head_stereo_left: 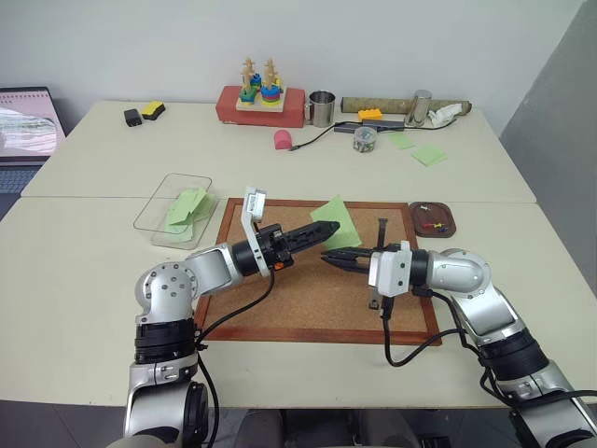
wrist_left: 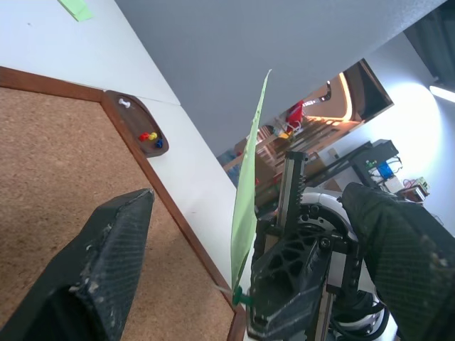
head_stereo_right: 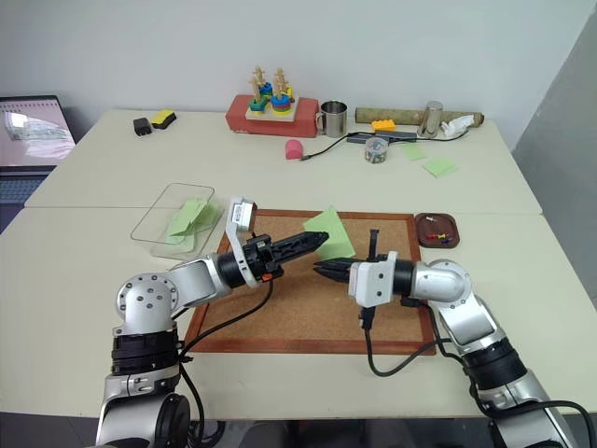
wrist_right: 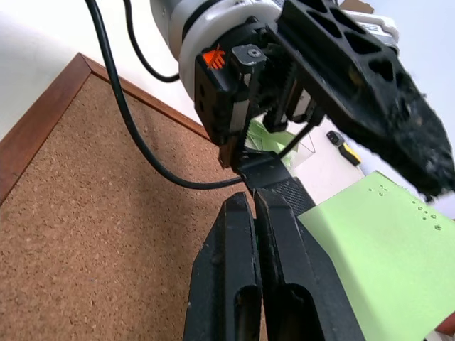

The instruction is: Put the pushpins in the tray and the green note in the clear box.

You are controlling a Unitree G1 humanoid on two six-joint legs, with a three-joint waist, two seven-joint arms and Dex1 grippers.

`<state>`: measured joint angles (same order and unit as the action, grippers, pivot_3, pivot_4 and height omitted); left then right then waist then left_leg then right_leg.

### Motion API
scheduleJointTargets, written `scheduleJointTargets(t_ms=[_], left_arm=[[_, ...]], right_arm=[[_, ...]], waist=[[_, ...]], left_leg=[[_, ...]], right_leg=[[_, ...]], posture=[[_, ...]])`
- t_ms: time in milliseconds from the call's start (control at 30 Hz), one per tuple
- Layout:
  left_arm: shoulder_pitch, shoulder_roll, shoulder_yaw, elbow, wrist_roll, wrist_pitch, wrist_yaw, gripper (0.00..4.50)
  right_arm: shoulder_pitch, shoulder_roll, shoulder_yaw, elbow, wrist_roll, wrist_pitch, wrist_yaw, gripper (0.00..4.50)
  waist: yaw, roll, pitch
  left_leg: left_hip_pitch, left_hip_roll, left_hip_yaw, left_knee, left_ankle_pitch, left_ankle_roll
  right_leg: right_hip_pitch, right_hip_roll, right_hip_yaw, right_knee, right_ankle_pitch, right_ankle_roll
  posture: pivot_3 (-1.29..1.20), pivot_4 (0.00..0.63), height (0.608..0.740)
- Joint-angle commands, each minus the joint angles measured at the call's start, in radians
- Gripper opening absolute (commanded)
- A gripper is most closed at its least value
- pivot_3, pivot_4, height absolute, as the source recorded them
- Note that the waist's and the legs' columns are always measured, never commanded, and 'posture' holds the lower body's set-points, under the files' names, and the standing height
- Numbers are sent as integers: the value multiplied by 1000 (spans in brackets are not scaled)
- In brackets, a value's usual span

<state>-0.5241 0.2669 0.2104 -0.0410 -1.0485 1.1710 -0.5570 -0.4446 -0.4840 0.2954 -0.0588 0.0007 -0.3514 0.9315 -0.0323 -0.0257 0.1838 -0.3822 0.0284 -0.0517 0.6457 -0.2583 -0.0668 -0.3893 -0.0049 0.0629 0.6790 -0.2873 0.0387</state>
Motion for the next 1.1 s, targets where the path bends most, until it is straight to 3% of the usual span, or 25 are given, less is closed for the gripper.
scheduleJointTargets(t_ms=[33, 67, 700, 900, 1100], left_arm=[[9, 2, -12, -30, -6, -27, -30, 3604], [10, 2, -12, -31, -8, -28, -30, 3275], [18, -8, -28, -35, -10, -50, -44, 68], [29, 6, -38, -39, 2, -61, -54, 68], [36, 53, -121, 0, 167, -176, -63, 68]], right_arm=[[-24, 8, -3, -51, 10, 3, -10, 0], [-25, 10, -2, -53, 11, 6, -9, 0], [-44, 28, 3, -49, 16, 26, 1, 0], [-46, 23, -3, -51, 11, 27, -3, 0], [-44, 20, -22, -85, 26, 61, -14, 0]], waist=[[0, 0, 0], [0, 0, 0], [0, 0, 0], [0, 0, 0], [0, 0, 0]], left_leg=[[0, 0, 0, 0, 0, 0], [0, 0, 0, 0, 0, 0], [0, 0, 0, 0, 0, 0], [0, 0, 0, 0, 0, 0], [0, 0, 0, 0, 0, 0]], right_leg=[[0, 0, 0, 0, 0, 0], [0, 0, 0, 0, 0, 0], [0, 0, 0, 0, 0, 0], [0, 0, 0, 0, 0, 0], [0, 0, 0, 0, 0, 0]], posture=[[0, 150, 740], [0, 150, 740], [0, 150, 740], [0, 150, 740], [0, 150, 740]])
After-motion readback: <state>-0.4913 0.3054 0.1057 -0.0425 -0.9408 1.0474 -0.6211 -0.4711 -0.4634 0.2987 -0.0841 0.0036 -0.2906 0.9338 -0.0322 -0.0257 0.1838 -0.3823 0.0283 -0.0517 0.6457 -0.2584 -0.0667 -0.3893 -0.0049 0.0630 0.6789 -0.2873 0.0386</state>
